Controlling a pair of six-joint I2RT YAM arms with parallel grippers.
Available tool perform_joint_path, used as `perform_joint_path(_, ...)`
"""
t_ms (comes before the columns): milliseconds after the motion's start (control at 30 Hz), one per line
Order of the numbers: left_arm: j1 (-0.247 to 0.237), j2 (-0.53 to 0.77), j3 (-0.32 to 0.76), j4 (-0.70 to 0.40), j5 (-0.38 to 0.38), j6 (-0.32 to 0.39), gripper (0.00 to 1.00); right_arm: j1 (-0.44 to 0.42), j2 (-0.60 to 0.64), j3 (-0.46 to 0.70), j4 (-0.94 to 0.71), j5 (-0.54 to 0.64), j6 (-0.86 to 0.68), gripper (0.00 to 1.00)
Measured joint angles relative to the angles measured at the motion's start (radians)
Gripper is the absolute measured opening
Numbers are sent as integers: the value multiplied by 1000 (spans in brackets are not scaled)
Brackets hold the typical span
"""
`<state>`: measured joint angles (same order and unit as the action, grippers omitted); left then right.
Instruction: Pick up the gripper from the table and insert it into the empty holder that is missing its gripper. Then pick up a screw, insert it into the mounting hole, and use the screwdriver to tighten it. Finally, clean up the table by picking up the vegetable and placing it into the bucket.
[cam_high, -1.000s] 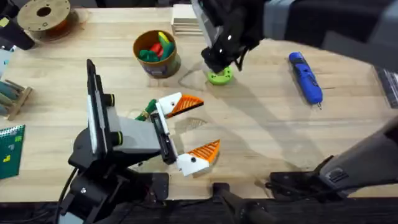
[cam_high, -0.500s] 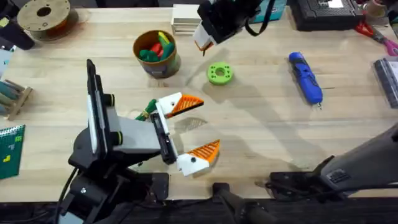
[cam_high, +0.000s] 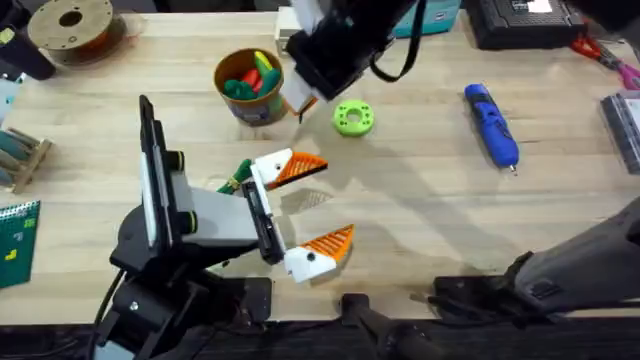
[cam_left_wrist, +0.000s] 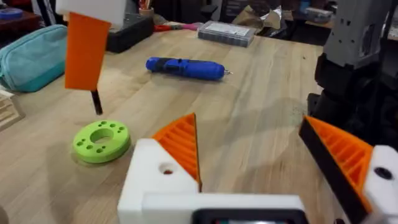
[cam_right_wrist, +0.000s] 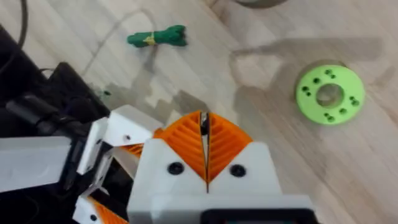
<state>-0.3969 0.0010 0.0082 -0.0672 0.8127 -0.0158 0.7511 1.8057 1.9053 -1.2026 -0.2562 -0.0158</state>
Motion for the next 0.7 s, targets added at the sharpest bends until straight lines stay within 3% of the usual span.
perform_joint_path(467,0,0,0,0,0,0,987,80,-90,45,-21,0,1,8)
perform_joint_path(700,0,0,0,0,0,0,987,81,-121,49,-51,3,52,8)
